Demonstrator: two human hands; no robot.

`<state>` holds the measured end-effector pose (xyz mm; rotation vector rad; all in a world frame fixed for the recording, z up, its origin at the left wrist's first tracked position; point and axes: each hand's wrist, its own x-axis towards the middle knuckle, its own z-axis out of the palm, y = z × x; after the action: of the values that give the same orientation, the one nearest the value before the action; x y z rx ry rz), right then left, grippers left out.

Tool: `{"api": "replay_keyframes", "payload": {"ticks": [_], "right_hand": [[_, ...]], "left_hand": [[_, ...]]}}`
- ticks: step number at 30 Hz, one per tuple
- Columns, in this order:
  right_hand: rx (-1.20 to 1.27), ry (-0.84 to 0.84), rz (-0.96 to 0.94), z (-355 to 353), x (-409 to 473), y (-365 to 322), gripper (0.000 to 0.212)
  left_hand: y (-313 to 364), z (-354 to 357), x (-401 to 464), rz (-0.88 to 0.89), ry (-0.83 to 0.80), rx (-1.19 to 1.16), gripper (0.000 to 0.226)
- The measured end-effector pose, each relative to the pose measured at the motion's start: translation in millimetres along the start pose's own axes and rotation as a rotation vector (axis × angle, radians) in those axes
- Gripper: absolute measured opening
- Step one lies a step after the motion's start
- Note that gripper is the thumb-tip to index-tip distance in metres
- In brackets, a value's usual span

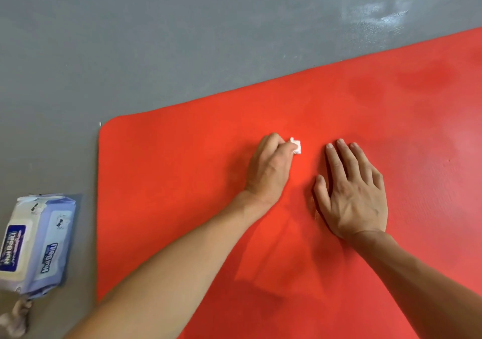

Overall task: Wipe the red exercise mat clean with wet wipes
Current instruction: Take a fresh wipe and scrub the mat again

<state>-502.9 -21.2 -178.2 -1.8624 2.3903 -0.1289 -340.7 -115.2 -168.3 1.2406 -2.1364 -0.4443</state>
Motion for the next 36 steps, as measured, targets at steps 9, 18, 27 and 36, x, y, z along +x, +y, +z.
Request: {"api": "replay_keyframes", "payload": {"ticks": [9, 18, 27, 36], "right_hand": [[0.012, 0.014, -0.010, 0.5, -0.1, -1.6, 0.067], [0.034, 0.045, -0.048, 1.7, 0.2, 3.7, 0.066], [0.103, 0.085, -0.079, 2.8, -1.2, 9.2, 0.063], [0.129, 0.064, -0.058, 4.4, -0.2, 8.1, 0.066]], "left_hand": [[-14.1, -11.2, -6.7, -0.199, 0.134, 0.058, 0.019], [-38.7, -44.4, -17.9, -0.366, 0.127, 0.204, 0.017], [32.9, -4.2, -41.3, -0.178, -0.007, 0.060, 0.013], [22.8, -14.3, -66.1, -0.228, 0.070, 0.048, 0.011]]}}
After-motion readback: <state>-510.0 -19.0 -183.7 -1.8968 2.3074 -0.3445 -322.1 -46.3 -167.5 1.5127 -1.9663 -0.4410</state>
